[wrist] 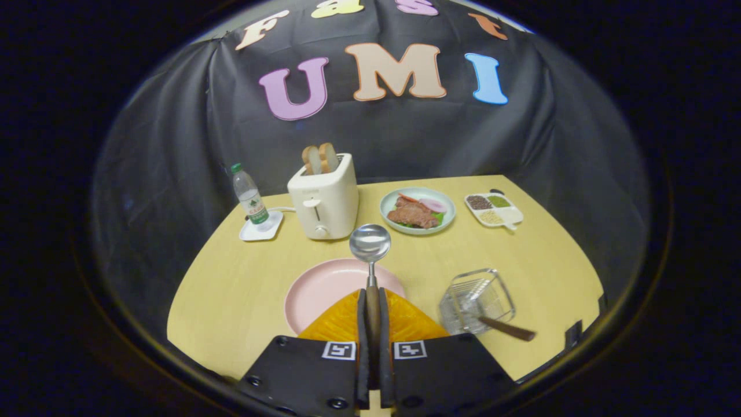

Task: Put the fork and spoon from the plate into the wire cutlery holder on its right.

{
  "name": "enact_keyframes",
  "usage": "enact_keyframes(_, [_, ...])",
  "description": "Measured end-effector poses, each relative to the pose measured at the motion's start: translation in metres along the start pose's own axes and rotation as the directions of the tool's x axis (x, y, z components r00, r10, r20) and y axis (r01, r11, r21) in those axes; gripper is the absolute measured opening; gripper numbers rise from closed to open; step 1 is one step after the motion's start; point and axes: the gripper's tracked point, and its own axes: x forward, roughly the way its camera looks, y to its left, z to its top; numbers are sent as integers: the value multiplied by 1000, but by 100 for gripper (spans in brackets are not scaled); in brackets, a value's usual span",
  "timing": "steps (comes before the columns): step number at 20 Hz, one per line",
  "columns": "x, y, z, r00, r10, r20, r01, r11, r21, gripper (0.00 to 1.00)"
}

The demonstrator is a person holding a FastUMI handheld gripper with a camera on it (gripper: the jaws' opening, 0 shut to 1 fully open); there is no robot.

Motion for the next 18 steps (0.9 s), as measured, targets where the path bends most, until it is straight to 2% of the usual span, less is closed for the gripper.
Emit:
enact_keyframes(3, [-20,-39,15,999,-28,-18,27,999,-30,10])
enact_keyframes(8, [-38,-96,-1,985,-47,-165,40,998,-45,10])
enact_keyframes(13, [-28,-112,-28,939,14,-345,-17,1000,-3,10])
enact_keyframes(18, [-7,-101,-53,876,65,-477,-50,998,43,10])
